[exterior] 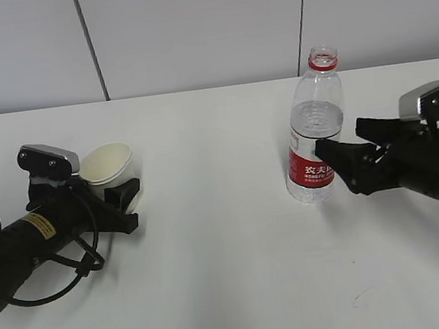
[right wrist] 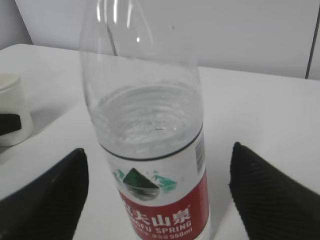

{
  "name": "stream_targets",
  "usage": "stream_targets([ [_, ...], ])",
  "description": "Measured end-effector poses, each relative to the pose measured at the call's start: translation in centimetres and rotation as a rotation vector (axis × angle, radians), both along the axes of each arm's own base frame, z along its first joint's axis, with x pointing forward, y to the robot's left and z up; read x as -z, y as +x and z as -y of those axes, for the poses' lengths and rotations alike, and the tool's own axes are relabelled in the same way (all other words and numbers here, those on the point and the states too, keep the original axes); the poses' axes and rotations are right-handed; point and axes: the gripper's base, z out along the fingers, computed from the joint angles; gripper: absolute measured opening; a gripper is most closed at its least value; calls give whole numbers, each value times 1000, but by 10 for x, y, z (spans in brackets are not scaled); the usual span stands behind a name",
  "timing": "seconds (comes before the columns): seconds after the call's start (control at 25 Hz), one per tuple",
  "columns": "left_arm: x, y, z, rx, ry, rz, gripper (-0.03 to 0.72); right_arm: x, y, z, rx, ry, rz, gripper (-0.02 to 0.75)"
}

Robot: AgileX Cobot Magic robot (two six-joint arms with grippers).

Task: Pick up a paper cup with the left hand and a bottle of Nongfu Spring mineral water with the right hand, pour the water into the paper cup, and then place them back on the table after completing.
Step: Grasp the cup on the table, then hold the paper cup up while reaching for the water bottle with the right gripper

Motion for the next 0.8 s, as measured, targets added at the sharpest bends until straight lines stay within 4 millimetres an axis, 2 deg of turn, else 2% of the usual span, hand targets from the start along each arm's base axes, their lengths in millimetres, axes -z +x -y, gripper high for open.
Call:
stream_targets([
  [0.12,0,0,0,0,0,0,375,16,6,-8,-25,2,-41,660],
  [0.32,0,0,0,0,0,1,375,30,21,-16,-44,8,-57,660],
  [0.8,0,0,0,0,0,1,375,41,40,-16,-14,39,-48,661],
])
